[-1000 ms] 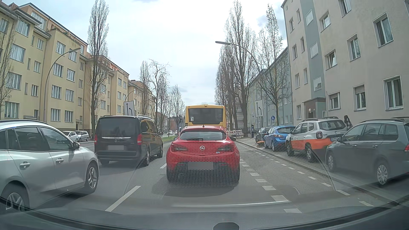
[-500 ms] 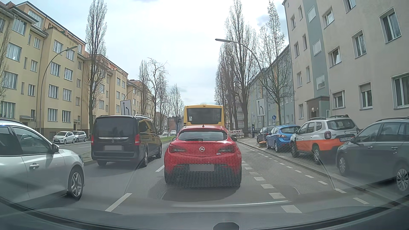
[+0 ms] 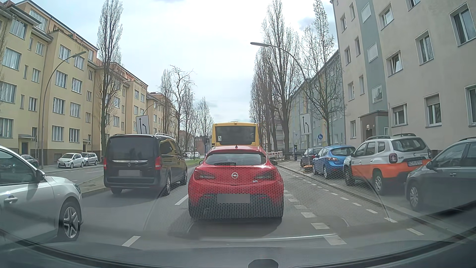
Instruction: Follow the waypoints while adhering to traffic rules and regulations
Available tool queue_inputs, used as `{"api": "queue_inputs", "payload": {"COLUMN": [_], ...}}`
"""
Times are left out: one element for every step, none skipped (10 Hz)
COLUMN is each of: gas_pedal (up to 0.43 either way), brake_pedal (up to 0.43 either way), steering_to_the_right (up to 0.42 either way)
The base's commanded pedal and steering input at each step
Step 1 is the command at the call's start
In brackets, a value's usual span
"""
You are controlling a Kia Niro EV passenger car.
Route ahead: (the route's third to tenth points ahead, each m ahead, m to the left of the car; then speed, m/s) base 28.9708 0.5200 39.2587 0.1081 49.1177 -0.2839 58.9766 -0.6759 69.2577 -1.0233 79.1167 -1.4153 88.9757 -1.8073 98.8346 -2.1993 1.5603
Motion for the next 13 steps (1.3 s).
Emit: {"api": "queue_inputs", "payload": {"gas_pedal": [0.000,0.000,0.000,0.000,0.000,0.000,0.000,0.000,0.000,0.000,0.000,0.000,0.000], "brake_pedal": [0.055,0.067,0.079,0.079,0.085,0.079,0.073,0.073,0.073,0.073,0.067,0.067,0.061], "steering_to_the_right": [0.003,0.003,0.003,0.003,0.003,0.002,0.002,0.002,0.002,0.002,0.001,0.001,0.001]}}
